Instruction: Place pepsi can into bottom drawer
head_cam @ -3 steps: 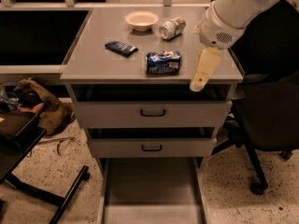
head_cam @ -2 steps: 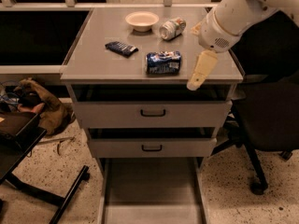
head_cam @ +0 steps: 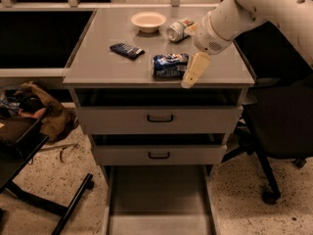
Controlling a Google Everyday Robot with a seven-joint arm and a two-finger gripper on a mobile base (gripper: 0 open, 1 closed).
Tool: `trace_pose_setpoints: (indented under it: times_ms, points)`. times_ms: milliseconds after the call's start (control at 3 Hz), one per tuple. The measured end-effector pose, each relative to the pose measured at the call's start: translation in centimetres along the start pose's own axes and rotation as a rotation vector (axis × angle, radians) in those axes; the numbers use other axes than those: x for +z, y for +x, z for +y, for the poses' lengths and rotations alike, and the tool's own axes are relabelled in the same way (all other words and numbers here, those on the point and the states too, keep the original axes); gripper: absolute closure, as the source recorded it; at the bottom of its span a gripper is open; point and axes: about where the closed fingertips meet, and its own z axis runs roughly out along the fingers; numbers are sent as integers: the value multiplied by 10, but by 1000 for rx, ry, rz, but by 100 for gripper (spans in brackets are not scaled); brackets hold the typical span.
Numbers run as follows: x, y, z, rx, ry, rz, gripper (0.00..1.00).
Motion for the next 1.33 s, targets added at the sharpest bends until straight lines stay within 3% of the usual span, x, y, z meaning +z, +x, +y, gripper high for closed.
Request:
trace_pose_setpoints:
  times_ms: [667,1333]
  points:
    - [29,-19,-21,-40,-1,-44,0]
    - [51,-24,-24,-44,-34,-67,0]
